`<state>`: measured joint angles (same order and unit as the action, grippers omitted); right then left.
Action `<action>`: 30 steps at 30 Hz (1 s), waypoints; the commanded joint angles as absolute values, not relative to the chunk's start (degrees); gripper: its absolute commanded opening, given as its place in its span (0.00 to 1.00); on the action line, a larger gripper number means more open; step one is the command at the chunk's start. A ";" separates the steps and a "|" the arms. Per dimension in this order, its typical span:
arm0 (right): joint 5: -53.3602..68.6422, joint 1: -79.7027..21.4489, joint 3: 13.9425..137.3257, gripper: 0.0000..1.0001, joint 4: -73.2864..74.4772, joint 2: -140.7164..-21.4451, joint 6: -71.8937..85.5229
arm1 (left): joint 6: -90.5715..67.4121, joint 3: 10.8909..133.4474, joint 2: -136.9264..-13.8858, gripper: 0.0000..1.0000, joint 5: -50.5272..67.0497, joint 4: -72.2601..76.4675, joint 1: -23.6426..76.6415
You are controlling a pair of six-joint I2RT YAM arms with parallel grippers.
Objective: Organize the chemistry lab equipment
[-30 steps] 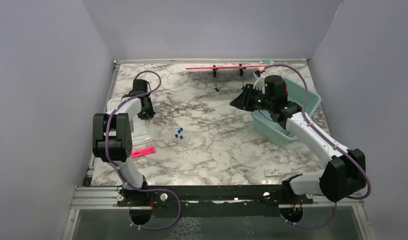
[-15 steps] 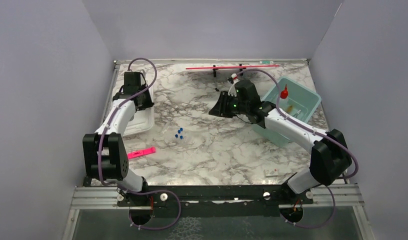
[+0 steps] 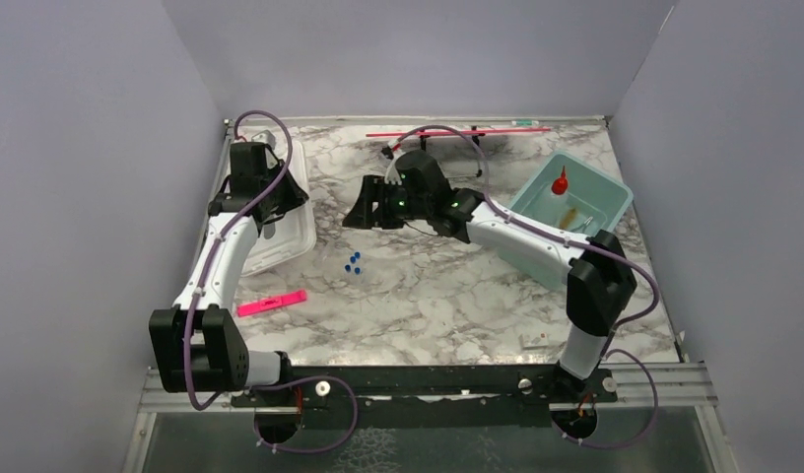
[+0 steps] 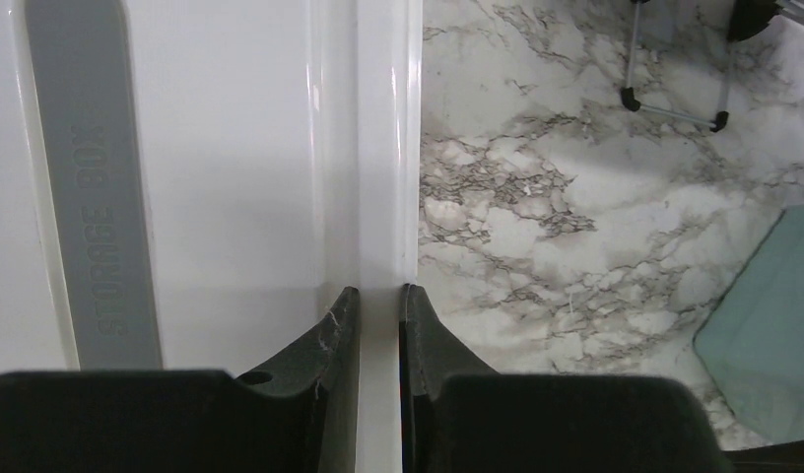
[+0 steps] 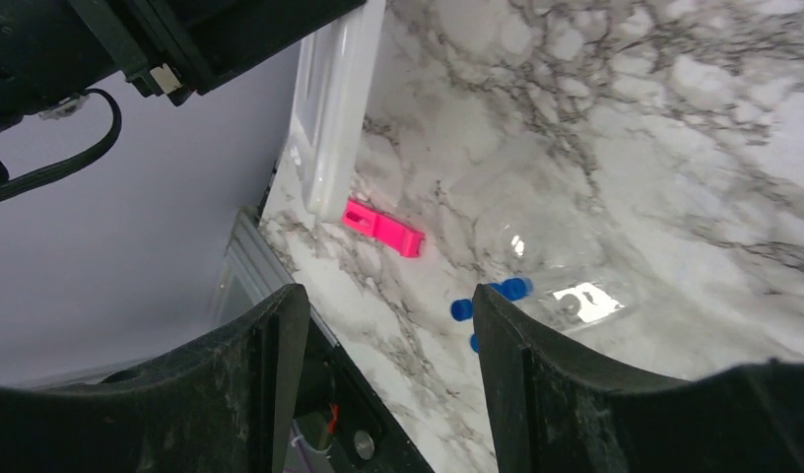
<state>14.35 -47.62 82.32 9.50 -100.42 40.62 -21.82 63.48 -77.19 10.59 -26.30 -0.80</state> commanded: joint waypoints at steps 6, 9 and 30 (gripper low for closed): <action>17.13 -51.45 96.22 0.69 8.60 -113.10 45.38 | -30.65 63.85 -70.74 0.06 14.72 -26.43 -1.14; 19.08 -51.74 99.41 0.69 7.09 -115.98 46.43 | -31.72 63.90 -70.02 0.06 14.96 -26.89 -1.16; 21.69 -53.88 108.53 0.12 5.30 -124.83 56.58 | -35.03 67.88 -69.75 0.06 15.90 -31.04 -1.14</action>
<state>21.37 -53.56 105.82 6.20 -124.36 54.39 -34.63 64.95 -71.20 14.24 -31.33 -0.80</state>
